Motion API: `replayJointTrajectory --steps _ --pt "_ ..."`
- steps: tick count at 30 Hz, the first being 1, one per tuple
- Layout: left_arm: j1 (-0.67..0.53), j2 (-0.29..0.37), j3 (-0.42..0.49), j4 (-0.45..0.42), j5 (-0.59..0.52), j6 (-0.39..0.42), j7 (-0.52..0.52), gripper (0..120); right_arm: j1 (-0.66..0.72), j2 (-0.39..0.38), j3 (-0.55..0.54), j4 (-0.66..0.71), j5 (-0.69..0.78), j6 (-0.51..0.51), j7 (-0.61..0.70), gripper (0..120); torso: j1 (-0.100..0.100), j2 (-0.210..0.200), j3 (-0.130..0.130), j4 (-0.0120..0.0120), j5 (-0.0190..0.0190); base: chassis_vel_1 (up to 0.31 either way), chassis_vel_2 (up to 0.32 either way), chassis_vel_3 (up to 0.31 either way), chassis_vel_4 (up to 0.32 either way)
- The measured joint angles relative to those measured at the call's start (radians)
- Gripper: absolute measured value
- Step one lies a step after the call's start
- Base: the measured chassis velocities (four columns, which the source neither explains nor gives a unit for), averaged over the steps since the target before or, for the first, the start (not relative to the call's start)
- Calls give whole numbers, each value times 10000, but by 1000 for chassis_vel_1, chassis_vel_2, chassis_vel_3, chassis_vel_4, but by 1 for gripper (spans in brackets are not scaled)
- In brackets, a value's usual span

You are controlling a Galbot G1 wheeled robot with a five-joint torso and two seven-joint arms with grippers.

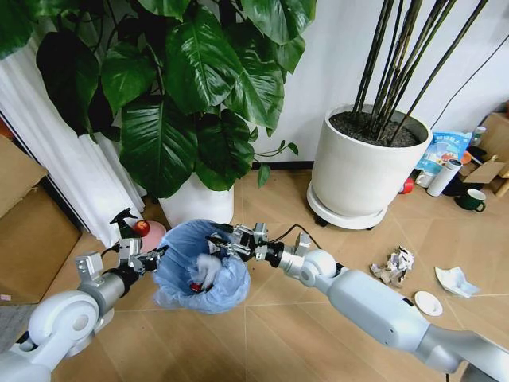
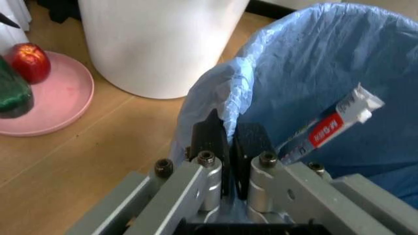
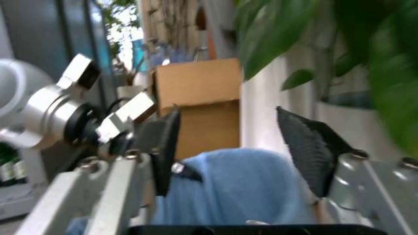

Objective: Pick up the trash bin and place the garbage on the floor into it.

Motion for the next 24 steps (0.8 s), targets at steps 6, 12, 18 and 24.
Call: replayJointTrajectory --steps 6,12,18,24 --pt "51 -135 -182 33 8 11 -71 0 -926 -562 1312 544 -75 -77 2070 81 0 0 0 3 0 0 0 0 0" --pt "133 -161 -312 -49 -2 13 -94 0 -3314 -965 3301 834 -1175 -585 4472 99 0 0 0 -2 3 0 0 0 0" --pt "42 -193 -320 -80 -41 14 -94 0 -5608 -886 5070 1204 -2262 -1652 7770 100 -1 0 -1 -5 2 0 0 0 0" --pt "17 -227 -290 -79 -45 15 -92 0 -6683 -769 5806 1323 -2042 -2344 9715 100 -1 0 -1 0 3 0 0 0 0"
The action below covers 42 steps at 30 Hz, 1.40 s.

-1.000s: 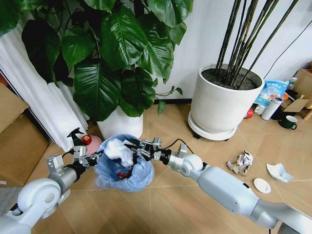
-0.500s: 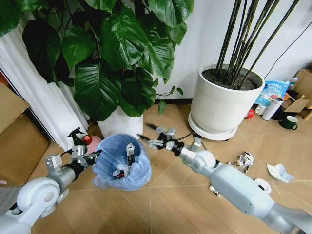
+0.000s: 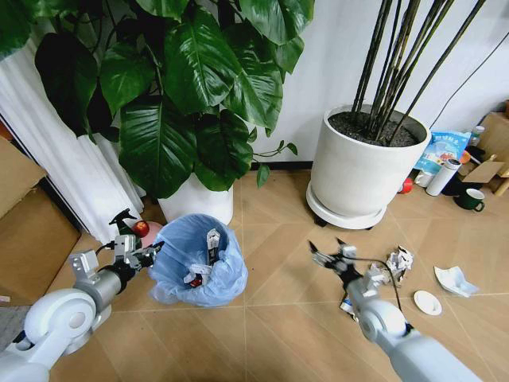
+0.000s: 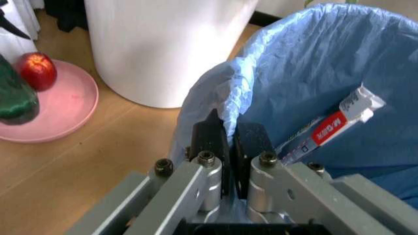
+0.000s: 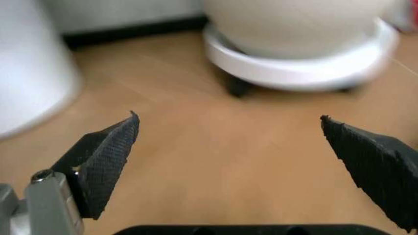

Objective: Pick up the trash bin and place the garbage on the floor into it.

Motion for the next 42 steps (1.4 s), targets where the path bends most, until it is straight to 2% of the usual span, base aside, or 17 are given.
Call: replayJointTrajectory --steps 3,12,23,25,27,29,33,35,38,40,42 --pt "45 -11 -26 -28 7 0 8 0 -521 -8 295 23 1111 -684 1273 100 0 0 1 0 -1 0 0 0 0" --pt "188 58 -186 -180 12 0 10 0 -414 156 81 -279 3264 -1768 2539 100 0 0 0 1 -1 0 0 0 0" --pt "301 87 -255 -211 12 0 -39 0 401 424 -363 -1314 3905 -1951 2403 98 1 0 1 2 -4 0 0 0 0" --pt "272 87 -255 -190 12 0 -57 0 621 519 -475 -1591 3975 -1944 2323 89 1 0 1 1 -4 0 0 0 0" --pt "254 85 -253 -180 12 0 -66 0 703 561 -522 -1684 4010 -1940 2312 86 1 0 1 1 -4 0 0 0 0" --pt "210 75 -239 -173 10 0 -99 0 938 647 -640 -1914 4130 -1940 2284 75 2 0 1 2 -3 0 0 0 0" --pt "199 64 -232 -173 3 0 -122 0 1091 694 -716 -2084 4194 -1964 2282 66 2 0 2 2 -4 0 0 0 0" --pt "204 47 -232 -156 3 0 -128 0 1183 731 -731 -2252 4231 -2018 2320 54 2 0 1 2 -4 0 0 0 0" --pt "218 46 -239 -140 4 0 -128 0 1187 734 -730 -2320 4246 -2040 2351 48 2 0 1 1 -4 0 0 0 0" --pt "220 49 -256 -122 6 0 -126 0 1168 728 -714 -2368 4248 -2055 2367 36 2 0 2 1 -4 0 0 0 0" --pt "214 53 -257 -121 6 0 -124 0 1154 725 -699 -2372 4247 -2056 2370 32 1 0 1 1 -4 0 0 0 0"
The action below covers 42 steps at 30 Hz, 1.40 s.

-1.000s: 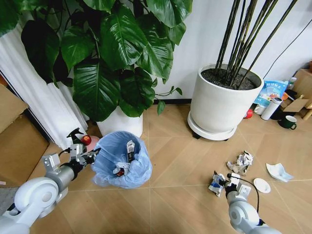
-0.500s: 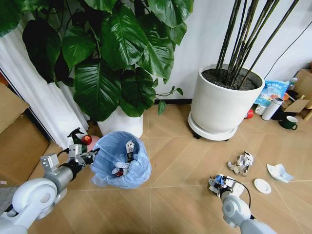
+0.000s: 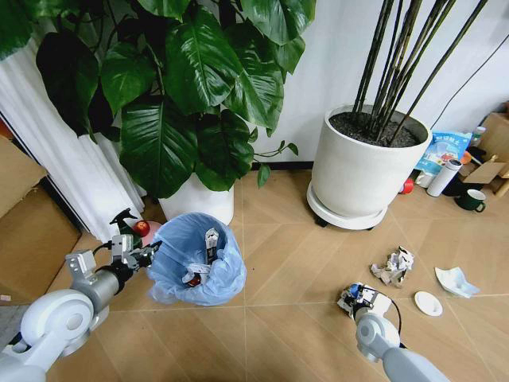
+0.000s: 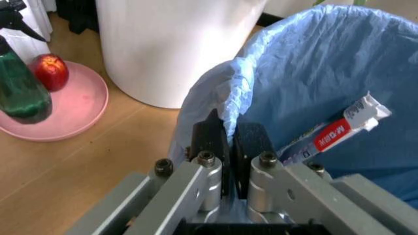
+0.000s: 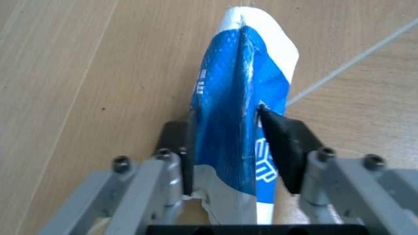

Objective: Pick up the trash bin and place the garbage on the floor into it.

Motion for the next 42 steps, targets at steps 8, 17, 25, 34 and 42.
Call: replayJointTrajectory --steps 8,17,25,34,42 --pt "-29 4 4 25 -1 0 14 0 -167 39 113 53 -417 109 -14 1 0 0 0 0 1 0 0 0 0" --pt "-34 -17 80 71 22 -1 23 0 -517 -588 348 1898 -2731 1852 -2289 0 0 0 0 -2 1 0 0 0 0" --pt "-32 46 118 64 30 -7 22 0 522 -1006 -352 2221 -3224 4224 -7125 0 0 0 0 0 1 0 0 0 0" --pt "-12 89 486 47 188 -6 -9 0 4183 -815 -3037 2085 -1098 4748 -12699 0 0 0 0 3 -3 0 0 0 0" --pt "-164 125 753 52 250 -7 -13 0 6162 -49 -5130 1223 -35 4306 -14280 0 1 0 1 2 -2 0 0 0 0"
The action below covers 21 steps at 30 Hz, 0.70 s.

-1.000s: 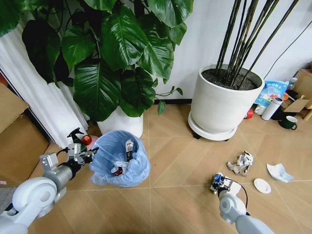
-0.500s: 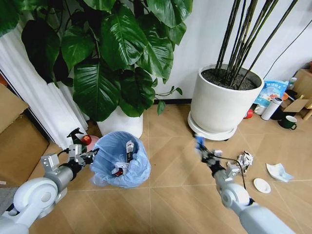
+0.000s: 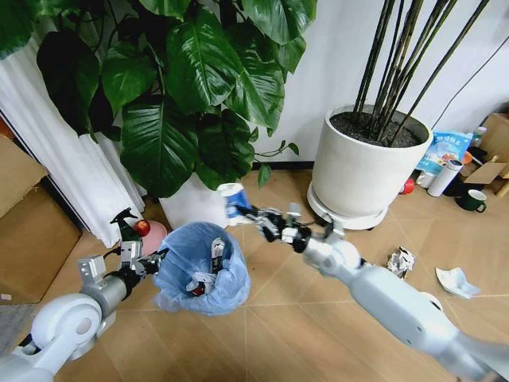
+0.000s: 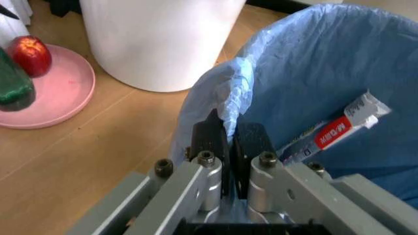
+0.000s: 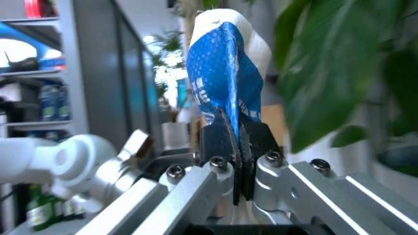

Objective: Pick up the trash bin and place the garbage on the floor into it.

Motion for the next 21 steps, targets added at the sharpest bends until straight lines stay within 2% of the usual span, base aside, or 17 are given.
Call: replayJointTrajectory --steps 3,7,11,17,18,21 --pt "-23 18 1 0 -7 0 2 0 221 126 -353 -207 43 -54 -106 0 0 0 0 -1 0 0 0 0 0" --pt "-88 63 108 0 -59 -22 56 0 481 669 -1099 -854 -368 -76 -185 0 0 0 0 -2 1 0 0 0 0" --pt "-89 50 115 -6 -57 -22 55 0 490 684 -1253 -956 -654 -94 -72 0 0 0 0 0 1 0 0 0 0" --pt "-56 74 -54 -23 -88 -23 54 0 483 110 -1007 -957 -1010 -347 -56 27 -1 0 -1 -5 0 0 0 0 0" --pt "-56 74 -54 -23 -88 -23 54 0 483 110 -1007 -957 -1010 -347 -56 27 -1 0 -1 -5 0 0 0 0 0" --pt "-90 65 -76 -20 -105 -23 42 0 370 -190 -811 -771 -1001 -410 -58 40 -1 0 -1 -4 2 0 0 0 0"
